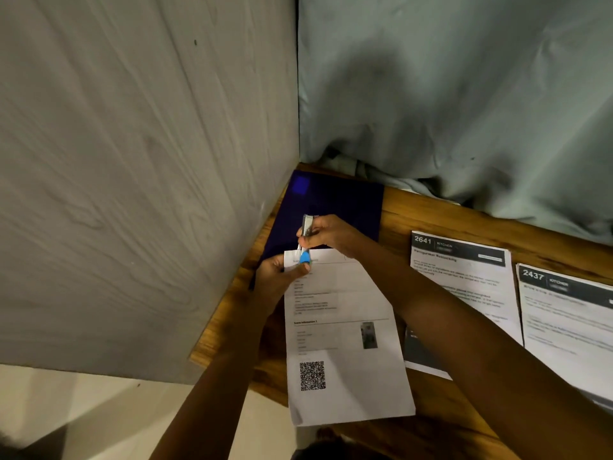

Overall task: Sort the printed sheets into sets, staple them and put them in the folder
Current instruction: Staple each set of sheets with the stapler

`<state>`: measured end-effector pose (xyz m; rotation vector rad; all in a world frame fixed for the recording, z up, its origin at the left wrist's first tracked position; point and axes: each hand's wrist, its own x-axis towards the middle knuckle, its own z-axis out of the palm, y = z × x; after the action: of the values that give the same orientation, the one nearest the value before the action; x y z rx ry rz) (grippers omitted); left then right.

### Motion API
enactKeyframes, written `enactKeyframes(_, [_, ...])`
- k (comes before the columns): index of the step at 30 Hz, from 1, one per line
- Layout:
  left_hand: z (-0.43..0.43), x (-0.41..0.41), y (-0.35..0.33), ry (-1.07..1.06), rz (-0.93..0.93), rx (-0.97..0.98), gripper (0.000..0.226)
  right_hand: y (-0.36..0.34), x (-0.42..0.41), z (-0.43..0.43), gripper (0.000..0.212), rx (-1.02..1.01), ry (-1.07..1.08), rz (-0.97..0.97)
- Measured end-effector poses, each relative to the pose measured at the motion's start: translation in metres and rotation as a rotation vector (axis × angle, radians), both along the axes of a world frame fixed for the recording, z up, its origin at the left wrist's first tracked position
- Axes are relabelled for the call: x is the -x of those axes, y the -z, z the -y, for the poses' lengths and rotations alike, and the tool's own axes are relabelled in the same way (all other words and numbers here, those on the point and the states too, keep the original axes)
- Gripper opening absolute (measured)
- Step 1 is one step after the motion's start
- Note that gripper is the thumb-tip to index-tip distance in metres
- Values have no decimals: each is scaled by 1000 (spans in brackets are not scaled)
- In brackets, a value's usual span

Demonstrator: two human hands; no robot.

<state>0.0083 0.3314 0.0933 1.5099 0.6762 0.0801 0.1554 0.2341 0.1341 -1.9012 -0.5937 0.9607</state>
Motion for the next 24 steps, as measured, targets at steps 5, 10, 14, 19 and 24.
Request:
enactKeyframes(5, [-7,-3,9,-47,-12,44,9,-15,-13,-3,35,-61,26,74])
enactKeyframes(10, [-15,-15,15,-83,-107,-27,3,-12,-32,1,38,-77,247,348])
enactKeyframes(14, [-28,-27,14,-35,-152,-149,18,19,-47,18,43,135,205,525])
enactKeyframes(19, [-45,-42,16,88,-235,-450,32,62,-58,40,45,253,247,533])
enactKeyframes(24, [-44,-42,13,163,-217,-569,87,65,-50,54,37,234,319,530])
